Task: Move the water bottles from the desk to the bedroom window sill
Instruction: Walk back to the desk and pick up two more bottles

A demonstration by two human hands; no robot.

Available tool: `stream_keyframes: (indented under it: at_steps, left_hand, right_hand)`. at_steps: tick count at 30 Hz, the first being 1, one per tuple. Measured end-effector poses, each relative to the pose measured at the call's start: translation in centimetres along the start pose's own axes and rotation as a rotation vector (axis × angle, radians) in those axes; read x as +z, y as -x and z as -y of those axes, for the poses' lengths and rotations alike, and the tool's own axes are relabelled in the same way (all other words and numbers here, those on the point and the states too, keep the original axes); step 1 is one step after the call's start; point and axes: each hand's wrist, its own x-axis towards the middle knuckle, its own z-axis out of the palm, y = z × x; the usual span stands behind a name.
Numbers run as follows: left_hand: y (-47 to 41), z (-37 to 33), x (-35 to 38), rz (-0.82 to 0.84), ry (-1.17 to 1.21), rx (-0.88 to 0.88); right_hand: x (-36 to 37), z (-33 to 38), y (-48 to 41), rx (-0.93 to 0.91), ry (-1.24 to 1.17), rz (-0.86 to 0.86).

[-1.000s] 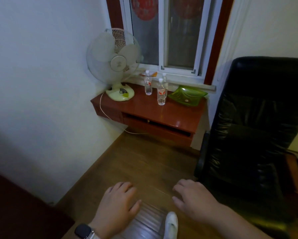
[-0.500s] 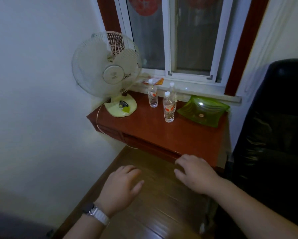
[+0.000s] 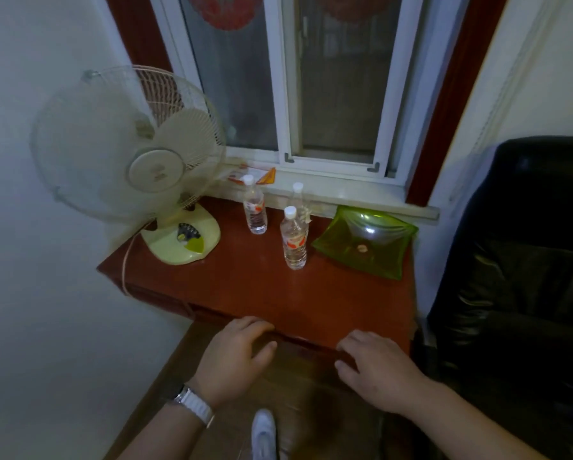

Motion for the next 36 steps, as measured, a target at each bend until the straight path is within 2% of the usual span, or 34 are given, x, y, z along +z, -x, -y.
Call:
stream_keyframes:
  at_steps: [6, 11, 19, 27, 36]
  left_hand:
    - [-8.9, 5.1, 0.0, 0.017, 0.143, -0.03]
    - [-15.2, 10.1, 0.1, 0.119, 0.192, -0.056]
    - [-22.9, 12.4, 1.5, 0.249, 0.462, -0.176]
    - [-26.7, 11.7, 3.5, 0.196, 0.601, -0.214]
    - [-30.2, 10.2, 8.0, 0.043, 0.8, -0.288]
  right_hand:
    - [-2.0, 0.3, -6.7, 0.156, -0.04, -0.008]
    - [-4.3, 2.0, -12.5, 0.254, -0.011, -0.131]
    - [-5.9, 3.4, -18.4, 0.432, -0.21, -0.168]
    - [-5.5, 1.2, -22.2, 0.543, -0.435, -0.252]
    - [-8.3, -3.1, -26.9, 0.574, -0.527, -0.29]
